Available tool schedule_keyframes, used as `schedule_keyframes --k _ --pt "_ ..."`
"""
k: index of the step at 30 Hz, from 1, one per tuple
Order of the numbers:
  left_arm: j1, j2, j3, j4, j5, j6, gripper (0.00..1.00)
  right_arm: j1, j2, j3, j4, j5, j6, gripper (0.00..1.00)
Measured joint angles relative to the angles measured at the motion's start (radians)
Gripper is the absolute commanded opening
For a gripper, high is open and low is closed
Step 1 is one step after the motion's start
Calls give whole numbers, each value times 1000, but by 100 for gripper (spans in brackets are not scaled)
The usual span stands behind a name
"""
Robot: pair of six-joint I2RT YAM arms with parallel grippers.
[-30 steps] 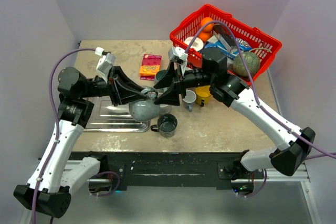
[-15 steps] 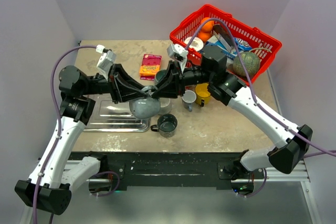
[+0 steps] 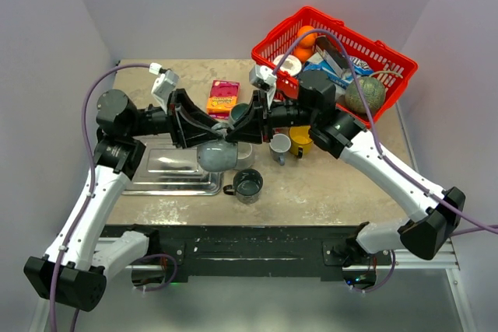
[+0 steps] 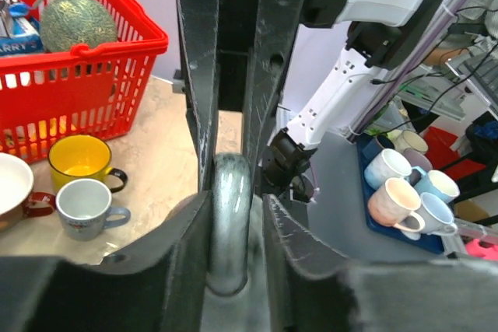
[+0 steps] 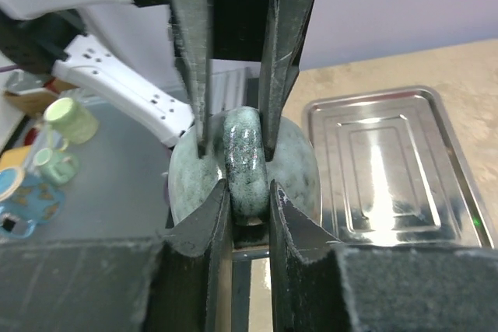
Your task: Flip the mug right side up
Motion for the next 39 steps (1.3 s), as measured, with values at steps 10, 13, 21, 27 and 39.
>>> schedule_keyframes --k 10,13,21,27,39 --pt "-13 7 5 -77 -47 95 88 10 -51 -46 -172 226 -70 0" --pt "-13 8 13 -141 -88 138 91 9 -89 -47 -256 299 -106 0" --pt "-15 72 67 -339 -319 237 92 10 -160 -9 -539 546 -292 0" --pt "-15 147 80 -437 -445 271 92 19 -174 -4 -752 832 -463 0" --pt "-15 179 82 -489 -500 301 92 113 -145 -96 -948 1056 -623 0"
